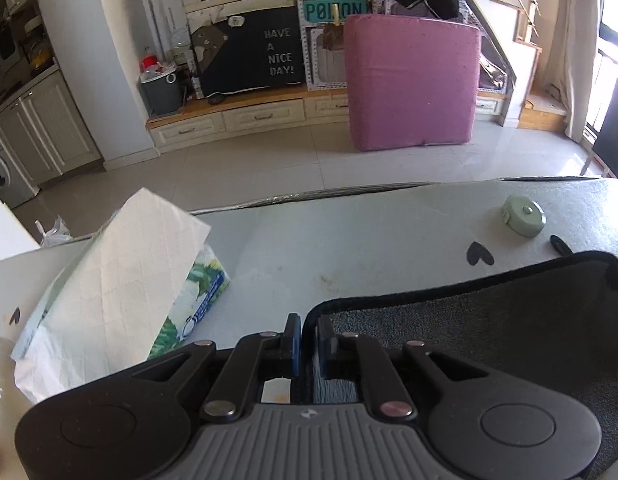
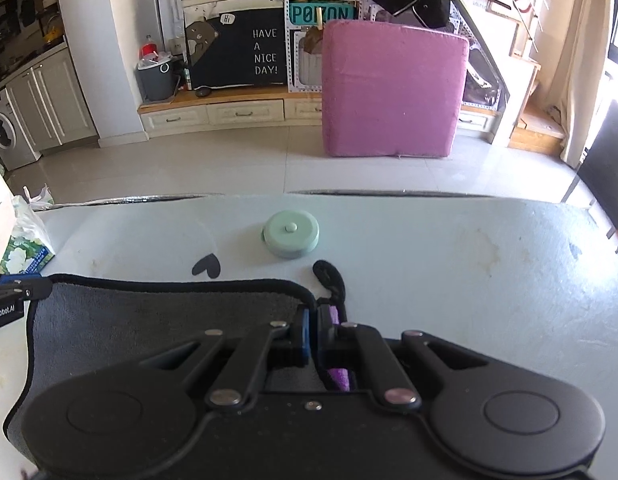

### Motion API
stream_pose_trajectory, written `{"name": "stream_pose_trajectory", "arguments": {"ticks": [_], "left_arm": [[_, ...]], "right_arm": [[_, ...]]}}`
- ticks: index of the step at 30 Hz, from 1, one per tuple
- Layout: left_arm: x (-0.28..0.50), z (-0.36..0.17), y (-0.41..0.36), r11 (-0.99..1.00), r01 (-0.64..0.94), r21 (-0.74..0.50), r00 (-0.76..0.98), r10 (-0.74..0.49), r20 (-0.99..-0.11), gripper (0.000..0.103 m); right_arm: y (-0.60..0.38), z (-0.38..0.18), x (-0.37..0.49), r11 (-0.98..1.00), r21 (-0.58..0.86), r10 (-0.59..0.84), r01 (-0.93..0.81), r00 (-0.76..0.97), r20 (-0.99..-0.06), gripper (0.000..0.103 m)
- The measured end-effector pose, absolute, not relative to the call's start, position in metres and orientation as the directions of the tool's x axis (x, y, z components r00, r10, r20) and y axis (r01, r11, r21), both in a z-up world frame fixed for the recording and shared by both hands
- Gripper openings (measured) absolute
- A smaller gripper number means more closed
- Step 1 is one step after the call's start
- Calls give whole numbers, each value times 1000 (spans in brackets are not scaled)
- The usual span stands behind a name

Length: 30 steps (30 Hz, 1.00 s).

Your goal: Fold towel

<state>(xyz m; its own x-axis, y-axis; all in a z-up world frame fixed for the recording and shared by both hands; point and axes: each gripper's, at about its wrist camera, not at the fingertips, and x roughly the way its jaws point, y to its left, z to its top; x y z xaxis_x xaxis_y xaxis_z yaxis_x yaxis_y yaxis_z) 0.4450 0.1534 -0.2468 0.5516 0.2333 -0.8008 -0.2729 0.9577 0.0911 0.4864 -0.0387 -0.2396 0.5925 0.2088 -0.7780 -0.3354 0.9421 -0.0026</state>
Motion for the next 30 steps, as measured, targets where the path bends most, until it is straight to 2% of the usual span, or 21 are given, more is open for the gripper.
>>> {"name": "stream_pose_trajectory", "arguments": {"ticks": [1, 2, 4, 6, 8, 9, 11, 12, 13, 30], "left_arm": [[444, -248, 154, 958, -274, 86, 546, 228, -806, 31], [442, -249, 155, 960, -269, 74, 545, 215, -810, 42], [437, -251, 156, 966, -251, 57, 542, 190, -819, 50], [434, -253, 157, 970, -235, 55, 534, 177, -827, 58], [430, -254, 159, 973, -227, 40, 526, 157, -836, 78], [427, -254, 160, 974, -225, 24, 526, 142, -838, 84], [424, -252, 160, 974, -226, -9, 530, 115, -840, 101], [423, -250, 160, 973, -228, -16, 532, 111, -839, 102], [421, -249, 160, 973, -230, -23, 534, 106, -839, 103], [397, -188, 145, 964, -266, -25, 536, 126, -835, 103]], "right_arm": [[-38, -241, 487, 943, -3, 206, -332, 590, -780, 9], [-38, -242, 487, 944, -4, 202, -331, 587, -784, 21], [-36, -243, 488, 947, -22, 182, -320, 591, -786, 39], [-39, -242, 487, 943, 4, 210, -333, 587, -782, 46], [-40, -242, 487, 939, 33, 235, -342, 568, -789, 61], [-41, -242, 487, 937, 43, 244, -346, 562, -790, 65], [-44, -243, 484, 930, 60, 264, -362, 546, -795, 84], [-44, -243, 482, 926, 68, 274, -372, 536, -799, 89], [-45, -243, 481, 924, 67, 275, -376, 535, -798, 101], [-67, -200, 456, 924, 72, 278, -376, 530, -801, 103]]}}
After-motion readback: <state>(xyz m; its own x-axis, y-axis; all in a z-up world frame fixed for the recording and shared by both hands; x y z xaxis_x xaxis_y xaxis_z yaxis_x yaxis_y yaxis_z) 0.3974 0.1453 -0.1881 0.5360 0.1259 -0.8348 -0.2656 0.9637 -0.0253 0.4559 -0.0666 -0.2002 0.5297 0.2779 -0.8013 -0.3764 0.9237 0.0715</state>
